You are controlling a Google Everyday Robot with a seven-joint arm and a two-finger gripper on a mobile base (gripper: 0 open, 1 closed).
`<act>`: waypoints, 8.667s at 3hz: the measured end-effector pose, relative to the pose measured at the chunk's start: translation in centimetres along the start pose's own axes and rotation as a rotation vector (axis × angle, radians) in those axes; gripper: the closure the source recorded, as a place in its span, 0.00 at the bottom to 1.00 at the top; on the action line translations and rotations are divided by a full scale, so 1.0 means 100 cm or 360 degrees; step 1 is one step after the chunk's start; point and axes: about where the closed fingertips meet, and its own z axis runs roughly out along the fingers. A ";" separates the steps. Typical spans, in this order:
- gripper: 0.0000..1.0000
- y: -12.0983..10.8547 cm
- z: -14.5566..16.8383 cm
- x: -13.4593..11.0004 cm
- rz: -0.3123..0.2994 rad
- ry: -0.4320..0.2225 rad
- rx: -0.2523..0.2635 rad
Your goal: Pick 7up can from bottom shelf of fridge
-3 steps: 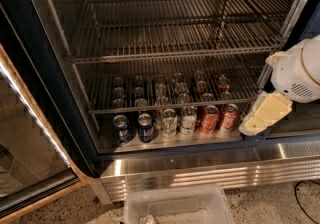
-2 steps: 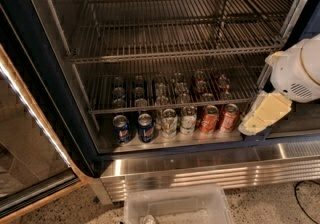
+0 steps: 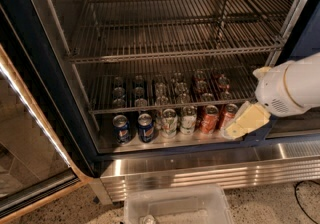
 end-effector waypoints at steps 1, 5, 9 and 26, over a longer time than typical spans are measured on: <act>0.00 0.006 0.034 -0.001 0.0102 -0.0181 -0.0039; 0.00 0.026 0.094 -0.009 0.0382 -0.0631 0.0007; 0.00 0.034 0.153 -0.003 0.0751 -0.0930 0.0072; 0.59 0.027 0.315 0.041 0.0986 -0.1236 0.0512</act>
Offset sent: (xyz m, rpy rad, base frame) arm 0.0209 0.0500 -0.0775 0.3766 -0.0812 -0.0387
